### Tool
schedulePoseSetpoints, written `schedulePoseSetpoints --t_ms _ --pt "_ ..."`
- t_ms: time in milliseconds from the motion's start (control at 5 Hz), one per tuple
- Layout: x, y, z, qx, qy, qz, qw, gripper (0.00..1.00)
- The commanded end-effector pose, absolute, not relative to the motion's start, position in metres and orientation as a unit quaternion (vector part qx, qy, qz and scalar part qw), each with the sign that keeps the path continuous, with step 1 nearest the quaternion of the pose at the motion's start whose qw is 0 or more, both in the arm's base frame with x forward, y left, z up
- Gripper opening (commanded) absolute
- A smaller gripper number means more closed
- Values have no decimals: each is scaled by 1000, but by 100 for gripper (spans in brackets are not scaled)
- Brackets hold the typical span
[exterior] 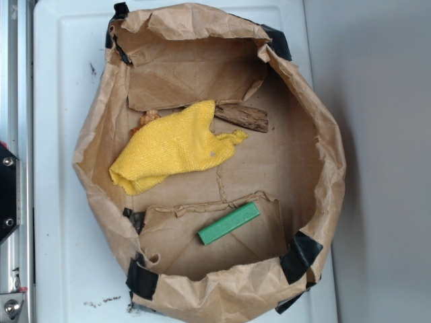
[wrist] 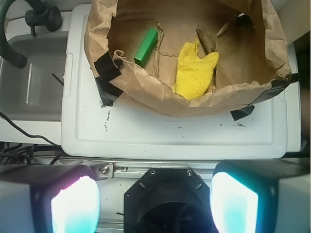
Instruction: Grab the green block.
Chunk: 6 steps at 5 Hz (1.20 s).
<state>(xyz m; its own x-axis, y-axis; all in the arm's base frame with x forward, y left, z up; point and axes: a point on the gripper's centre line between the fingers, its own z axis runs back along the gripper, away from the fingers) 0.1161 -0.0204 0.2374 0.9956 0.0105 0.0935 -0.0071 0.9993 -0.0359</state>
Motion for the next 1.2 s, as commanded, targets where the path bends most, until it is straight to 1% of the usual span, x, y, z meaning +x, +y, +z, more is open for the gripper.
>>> schedulePoseSetpoints --t_ms 0,200,400,600,800,1000 --pt "116 -20 237 -18 -47 4 999 100" --pt "159 -21 225 -31 -63 55 996 100" --pt "200 -13 219 -67 -38 94 993 100" --pt "228 -5 199 -90 -58 181 978 100" --pt "253 11 183 -106 -12 247 963 100" --pt "253 11 183 -106 -12 247 963 100"
